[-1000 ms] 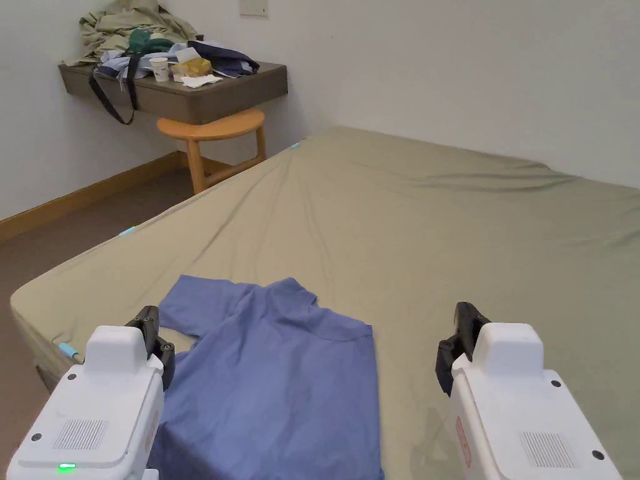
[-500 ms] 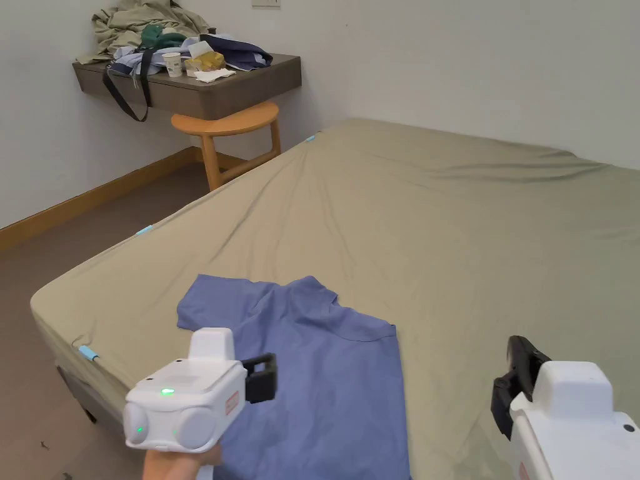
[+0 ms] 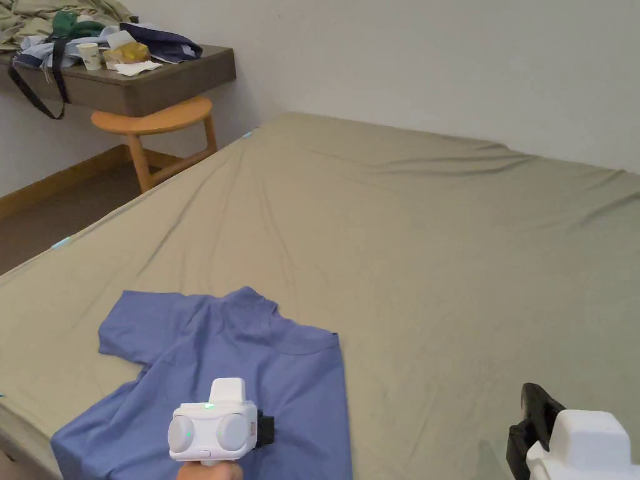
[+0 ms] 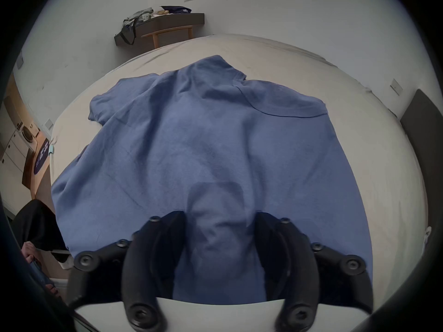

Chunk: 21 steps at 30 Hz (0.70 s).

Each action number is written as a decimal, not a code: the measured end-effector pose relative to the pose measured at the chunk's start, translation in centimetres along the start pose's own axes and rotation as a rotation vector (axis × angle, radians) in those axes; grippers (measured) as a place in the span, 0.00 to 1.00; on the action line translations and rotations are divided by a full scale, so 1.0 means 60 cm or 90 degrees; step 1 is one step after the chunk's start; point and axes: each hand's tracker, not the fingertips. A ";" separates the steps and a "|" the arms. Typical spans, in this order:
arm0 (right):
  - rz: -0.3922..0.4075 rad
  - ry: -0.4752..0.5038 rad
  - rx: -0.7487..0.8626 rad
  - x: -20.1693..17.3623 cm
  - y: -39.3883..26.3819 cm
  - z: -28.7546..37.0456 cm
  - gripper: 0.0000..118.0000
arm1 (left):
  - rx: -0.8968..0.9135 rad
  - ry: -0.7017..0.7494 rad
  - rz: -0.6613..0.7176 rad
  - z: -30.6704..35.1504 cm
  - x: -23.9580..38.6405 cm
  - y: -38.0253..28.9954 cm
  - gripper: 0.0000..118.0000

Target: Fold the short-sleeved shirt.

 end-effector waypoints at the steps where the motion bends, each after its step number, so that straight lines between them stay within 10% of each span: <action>1: 0.000 -0.004 0.000 0.002 -0.001 -0.002 0.02 | 0.013 -0.013 -0.004 0.005 -0.001 -0.003 0.47; 7: -0.002 -0.009 -0.006 0.009 -0.004 -0.002 0.02 | 0.002 -0.023 -0.029 0.005 -0.005 0.002 0.02; 21: -0.041 -0.043 0.038 0.081 0.004 0.087 0.02 | 0.181 -0.261 0.049 0.278 -0.030 0.065 0.01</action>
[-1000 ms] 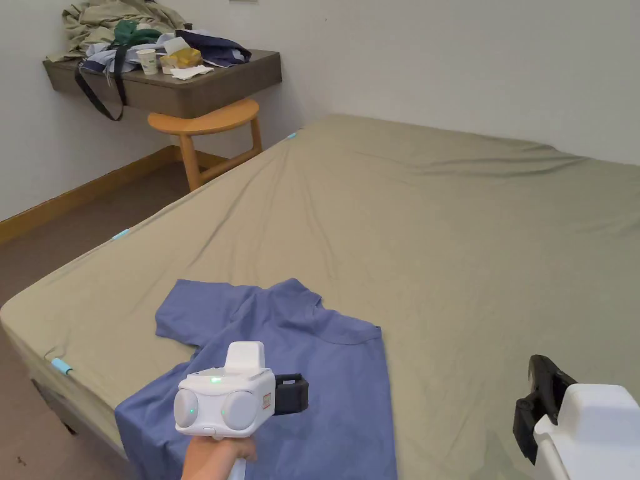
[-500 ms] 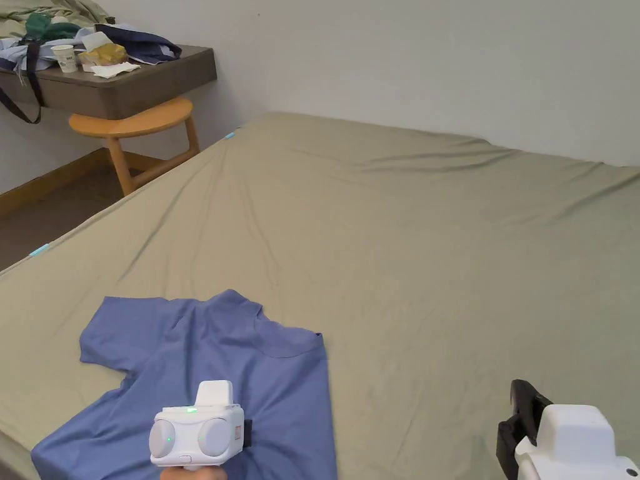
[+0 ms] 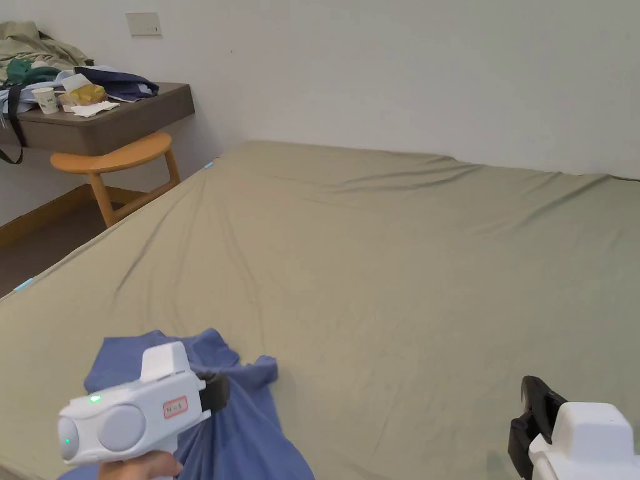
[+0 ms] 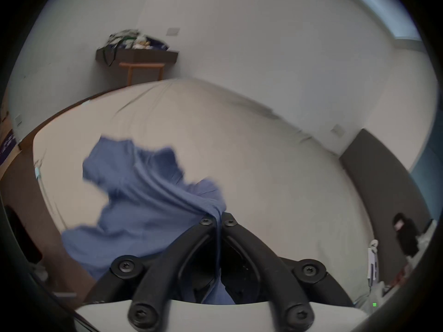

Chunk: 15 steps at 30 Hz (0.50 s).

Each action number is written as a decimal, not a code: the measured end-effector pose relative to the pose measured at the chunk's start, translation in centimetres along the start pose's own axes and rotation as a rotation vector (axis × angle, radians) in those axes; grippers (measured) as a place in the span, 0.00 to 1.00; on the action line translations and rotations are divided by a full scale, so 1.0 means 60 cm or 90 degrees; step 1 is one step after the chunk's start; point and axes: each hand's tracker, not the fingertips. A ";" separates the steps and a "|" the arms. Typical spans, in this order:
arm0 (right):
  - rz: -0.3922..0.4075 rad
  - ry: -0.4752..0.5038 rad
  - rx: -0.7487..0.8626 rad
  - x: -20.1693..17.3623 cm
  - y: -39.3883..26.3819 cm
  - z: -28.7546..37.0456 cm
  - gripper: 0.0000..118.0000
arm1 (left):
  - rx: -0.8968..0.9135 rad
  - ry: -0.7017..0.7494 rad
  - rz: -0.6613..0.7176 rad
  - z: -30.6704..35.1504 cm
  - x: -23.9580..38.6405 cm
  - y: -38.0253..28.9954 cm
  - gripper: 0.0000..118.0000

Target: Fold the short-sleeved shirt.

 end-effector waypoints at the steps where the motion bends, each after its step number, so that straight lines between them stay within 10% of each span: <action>1: -0.004 -0.006 0.002 0.008 0.002 0.007 0.02 | 0.010 -0.016 -0.020 0.011 0.026 0.016 0.01; 15: -0.014 -0.139 0.056 0.162 0.017 0.118 0.02 | 0.111 -0.320 -0.217 0.080 0.429 0.167 0.01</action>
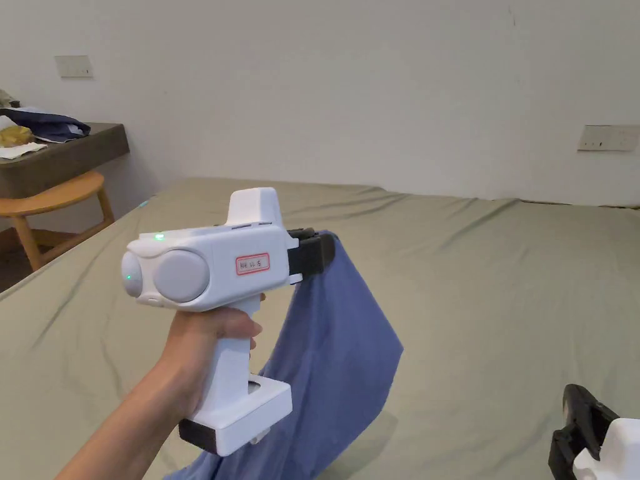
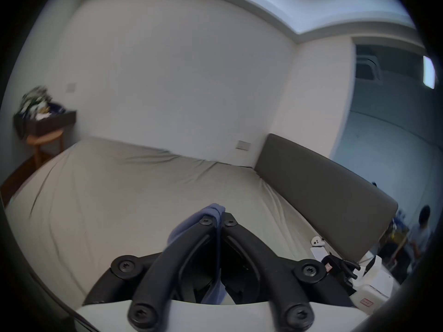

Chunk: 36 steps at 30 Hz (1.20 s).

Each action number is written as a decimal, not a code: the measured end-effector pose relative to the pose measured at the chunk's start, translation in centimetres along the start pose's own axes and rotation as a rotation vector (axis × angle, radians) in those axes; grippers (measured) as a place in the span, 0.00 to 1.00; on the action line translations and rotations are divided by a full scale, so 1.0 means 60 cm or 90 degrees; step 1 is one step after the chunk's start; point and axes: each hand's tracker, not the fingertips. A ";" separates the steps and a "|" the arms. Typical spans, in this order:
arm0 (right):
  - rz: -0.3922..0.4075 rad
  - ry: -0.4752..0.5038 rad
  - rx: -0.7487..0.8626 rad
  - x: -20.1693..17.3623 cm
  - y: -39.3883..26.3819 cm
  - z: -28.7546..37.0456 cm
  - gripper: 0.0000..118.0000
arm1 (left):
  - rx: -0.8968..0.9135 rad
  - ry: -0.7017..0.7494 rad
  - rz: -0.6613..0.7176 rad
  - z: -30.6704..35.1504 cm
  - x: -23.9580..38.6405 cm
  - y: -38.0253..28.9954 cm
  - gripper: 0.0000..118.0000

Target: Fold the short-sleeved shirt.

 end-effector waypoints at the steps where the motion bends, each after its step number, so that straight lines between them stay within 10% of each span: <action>1: 0.000 -0.010 0.003 0.011 0.002 0.005 0.02 | 0.000 -0.005 -0.024 -0.013 0.023 0.007 0.01; 14: 0.005 -0.138 0.003 0.134 -0.004 0.056 0.02 | -0.185 -0.175 -0.065 -0.190 0.205 -0.199 0.01; 28: -0.014 -0.129 -0.055 0.126 -0.059 0.050 0.02 | -0.456 0.023 0.022 -0.281 0.103 -0.560 0.04; 30: -0.010 -0.124 -0.055 0.117 -0.057 0.048 0.02 | -0.438 0.027 0.038 -0.268 0.107 -0.543 0.15; 34: -0.021 -0.113 -0.042 0.107 -0.045 0.046 0.02 | -0.320 0.002 0.002 -0.225 0.117 -0.506 0.99; 36: -0.019 -0.114 -0.033 0.100 -0.034 0.046 0.02 | -0.242 0.010 -0.015 -0.189 0.118 -0.469 0.98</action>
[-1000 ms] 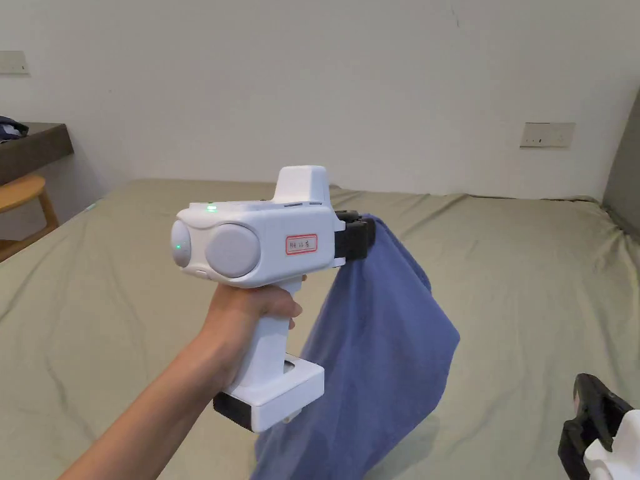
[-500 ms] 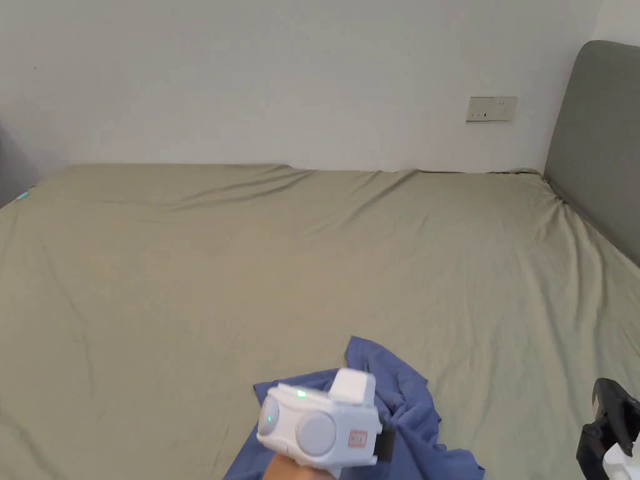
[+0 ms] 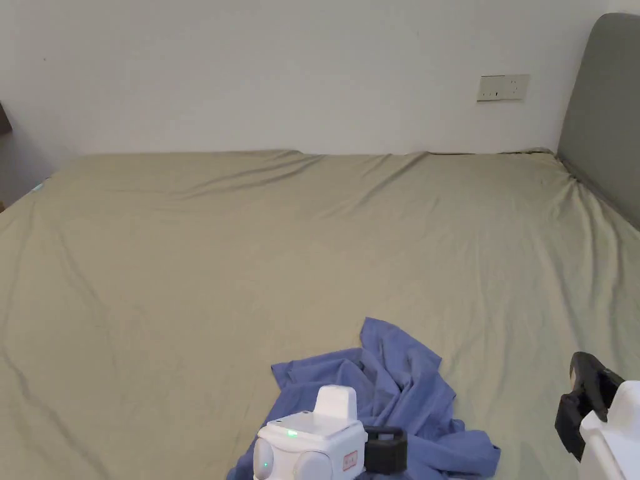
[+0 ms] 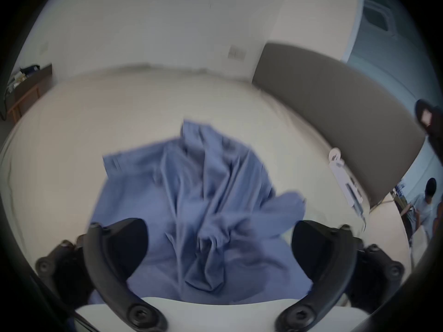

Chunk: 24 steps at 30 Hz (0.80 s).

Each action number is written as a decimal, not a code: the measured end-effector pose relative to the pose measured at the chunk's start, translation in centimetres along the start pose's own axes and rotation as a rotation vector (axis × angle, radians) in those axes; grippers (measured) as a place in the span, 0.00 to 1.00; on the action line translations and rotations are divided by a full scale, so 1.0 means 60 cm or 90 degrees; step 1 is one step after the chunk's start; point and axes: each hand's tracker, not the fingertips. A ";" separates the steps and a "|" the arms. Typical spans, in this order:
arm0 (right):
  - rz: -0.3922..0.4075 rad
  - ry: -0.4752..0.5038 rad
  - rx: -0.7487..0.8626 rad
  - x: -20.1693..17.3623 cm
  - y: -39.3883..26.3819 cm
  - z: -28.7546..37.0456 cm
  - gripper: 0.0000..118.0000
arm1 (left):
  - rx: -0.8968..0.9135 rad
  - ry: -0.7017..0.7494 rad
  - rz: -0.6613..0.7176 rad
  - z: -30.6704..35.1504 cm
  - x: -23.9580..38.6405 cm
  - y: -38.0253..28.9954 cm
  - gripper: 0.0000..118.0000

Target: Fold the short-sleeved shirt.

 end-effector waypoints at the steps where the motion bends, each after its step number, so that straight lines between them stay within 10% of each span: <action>1: 0.000 0.001 0.006 -0.003 0.005 0.000 0.02 | 0.030 -0.005 0.001 0.019 -0.002 0.011 0.93; 15: 0.004 0.024 0.072 -0.052 0.085 0.016 0.02 | 0.385 0.251 -0.078 0.281 -0.110 0.114 0.84; 18: -0.001 0.030 0.080 -0.062 0.090 0.018 0.02 | 0.402 0.299 -0.079 0.298 -0.120 0.106 0.66; 21: 0.007 0.031 0.082 -0.069 0.091 0.019 0.02 | 0.396 0.291 -0.087 0.306 -0.129 0.101 0.00; 24: 0.007 0.036 0.080 -0.070 0.089 0.018 0.02 | 0.404 0.290 -0.073 0.314 -0.140 0.093 0.00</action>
